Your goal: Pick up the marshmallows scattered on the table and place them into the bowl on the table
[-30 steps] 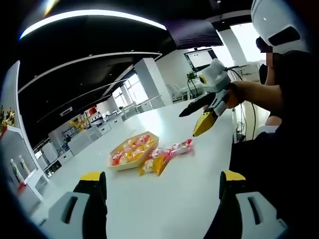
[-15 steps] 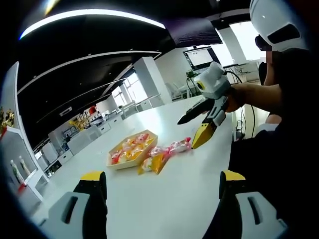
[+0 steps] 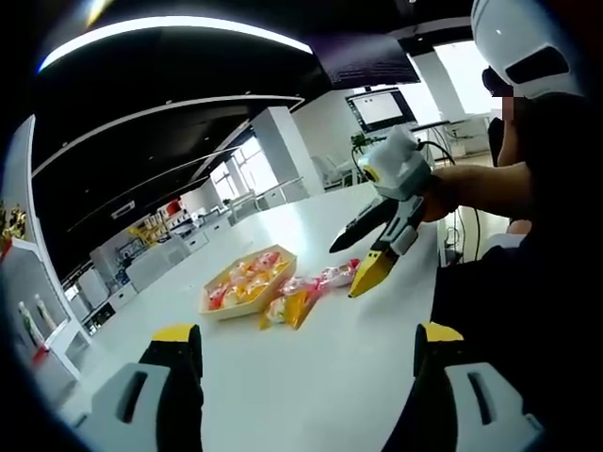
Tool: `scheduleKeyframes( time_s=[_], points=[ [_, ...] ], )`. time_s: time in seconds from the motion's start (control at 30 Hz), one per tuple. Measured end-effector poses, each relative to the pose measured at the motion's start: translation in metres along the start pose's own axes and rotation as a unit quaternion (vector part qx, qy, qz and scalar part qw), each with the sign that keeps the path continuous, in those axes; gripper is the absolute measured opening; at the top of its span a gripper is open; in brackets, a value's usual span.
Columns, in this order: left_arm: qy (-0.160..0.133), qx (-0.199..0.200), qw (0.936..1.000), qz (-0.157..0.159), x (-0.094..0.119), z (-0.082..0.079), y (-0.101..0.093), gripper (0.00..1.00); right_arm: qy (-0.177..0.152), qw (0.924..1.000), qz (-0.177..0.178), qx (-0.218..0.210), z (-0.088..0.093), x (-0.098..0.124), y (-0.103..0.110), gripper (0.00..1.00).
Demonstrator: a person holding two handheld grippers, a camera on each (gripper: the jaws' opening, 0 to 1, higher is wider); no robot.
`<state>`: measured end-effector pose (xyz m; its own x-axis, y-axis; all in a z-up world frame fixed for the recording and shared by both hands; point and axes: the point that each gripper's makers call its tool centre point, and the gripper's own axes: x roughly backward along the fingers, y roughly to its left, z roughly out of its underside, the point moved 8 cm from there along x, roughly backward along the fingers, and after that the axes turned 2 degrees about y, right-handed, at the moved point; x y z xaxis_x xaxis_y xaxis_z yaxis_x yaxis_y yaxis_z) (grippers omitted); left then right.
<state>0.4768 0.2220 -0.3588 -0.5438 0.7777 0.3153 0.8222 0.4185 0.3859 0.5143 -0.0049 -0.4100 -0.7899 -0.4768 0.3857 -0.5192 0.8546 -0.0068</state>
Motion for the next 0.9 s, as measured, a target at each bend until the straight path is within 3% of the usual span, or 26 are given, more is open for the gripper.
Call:
scheduleKeyframes(
  time_s=[0.4,0.9],
  points=[
    [0.003,0.006,1.0,0.002,-0.0019,0.0034,0.0028,0.91,0.023,0.9997,0.008,0.011,0.0048,-0.0057,-0.005,0.59],
    [-0.001,0.009,0.9999,0.008,-0.0042,0.0029,0.0002,0.91,0.004,0.9996,0.006,0.026,0.0033,-0.0051,-0.0045,0.32]
  ],
)
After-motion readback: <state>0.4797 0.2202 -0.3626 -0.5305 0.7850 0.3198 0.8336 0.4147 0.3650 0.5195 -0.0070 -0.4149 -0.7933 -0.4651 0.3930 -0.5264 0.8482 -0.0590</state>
